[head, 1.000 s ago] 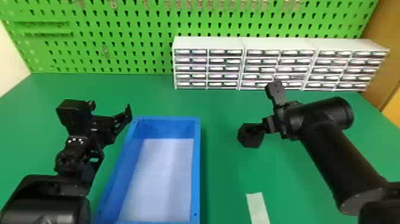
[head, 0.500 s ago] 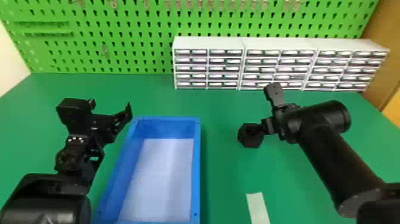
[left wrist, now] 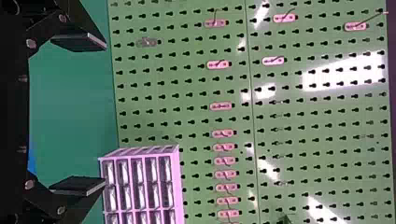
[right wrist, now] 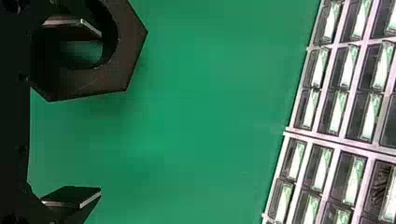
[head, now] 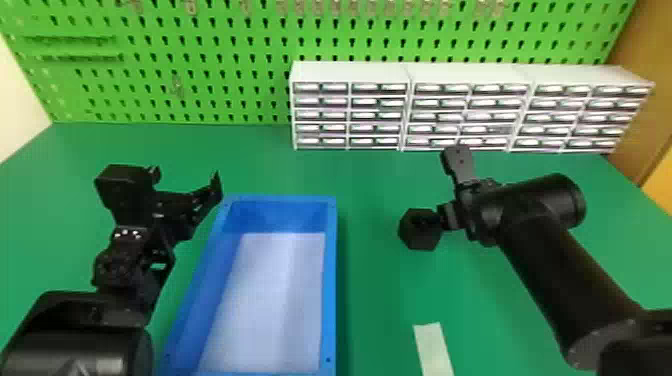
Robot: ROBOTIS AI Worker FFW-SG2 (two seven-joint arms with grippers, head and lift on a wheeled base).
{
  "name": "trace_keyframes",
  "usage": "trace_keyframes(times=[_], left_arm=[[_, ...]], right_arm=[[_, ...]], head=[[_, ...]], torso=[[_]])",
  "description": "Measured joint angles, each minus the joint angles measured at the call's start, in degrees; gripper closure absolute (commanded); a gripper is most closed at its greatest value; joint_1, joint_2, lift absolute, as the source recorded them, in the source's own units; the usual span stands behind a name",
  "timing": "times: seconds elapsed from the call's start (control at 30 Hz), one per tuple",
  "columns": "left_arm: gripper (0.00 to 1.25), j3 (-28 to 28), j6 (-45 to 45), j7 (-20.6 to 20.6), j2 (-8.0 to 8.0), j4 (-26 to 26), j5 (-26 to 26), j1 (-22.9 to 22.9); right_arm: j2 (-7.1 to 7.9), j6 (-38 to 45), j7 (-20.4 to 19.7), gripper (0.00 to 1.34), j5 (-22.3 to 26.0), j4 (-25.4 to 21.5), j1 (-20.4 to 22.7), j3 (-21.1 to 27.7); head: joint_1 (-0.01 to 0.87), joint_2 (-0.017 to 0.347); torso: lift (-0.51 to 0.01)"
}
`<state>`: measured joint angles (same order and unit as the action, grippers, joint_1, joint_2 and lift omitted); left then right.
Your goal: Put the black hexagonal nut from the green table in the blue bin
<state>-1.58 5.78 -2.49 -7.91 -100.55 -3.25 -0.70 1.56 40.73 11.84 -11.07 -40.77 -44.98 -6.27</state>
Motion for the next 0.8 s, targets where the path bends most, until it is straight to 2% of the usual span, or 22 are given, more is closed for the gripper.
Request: trace_keyframes(times=[0.03,0.17,0.2,0.57,0.73,0.8], left_arm=[[0.25,0.00,-0.01,0.01,0.00,0.00,0.00,0.00],[0.25,0.00,-0.06,0.02,0.00,0.00,0.00,0.00],[0.25,0.00,-0.07,0.02,0.00,0.00,0.00,0.00],[0.25,-0.08,-0.15,-0.01,0.00,0.00,0.07,0.00],[0.25,-0.11,-0.16,0.01,0.00,0.00,0.09,-0.05],[0.25,-0.10,-0.16,0.02,0.00,0.00,0.09,-0.08]], right_arm=[[-0.02,-0.01,-0.03,0.23,0.00,0.04,0.02,-0.02],[-0.06,-0.03,-0.07,0.56,0.00,0.14,0.15,-0.11],[-0.06,-0.04,-0.07,0.61,0.00,0.16,0.18,-0.15],[-0.15,0.06,-0.07,0.96,-0.57,0.21,0.24,-0.59],[-0.15,0.26,-0.08,1.01,-0.97,0.21,0.24,-0.68],[-0.15,0.31,-0.07,1.09,-1.10,0.20,0.24,-0.73]], head=[[0.686,0.052],[0.686,0.052],[0.686,0.052],[0.686,0.052],[0.686,0.052],[0.686,0.052]], torso=[[-0.097],[-0.097],[-0.097],[-0.097],[-0.097],[-0.097]])
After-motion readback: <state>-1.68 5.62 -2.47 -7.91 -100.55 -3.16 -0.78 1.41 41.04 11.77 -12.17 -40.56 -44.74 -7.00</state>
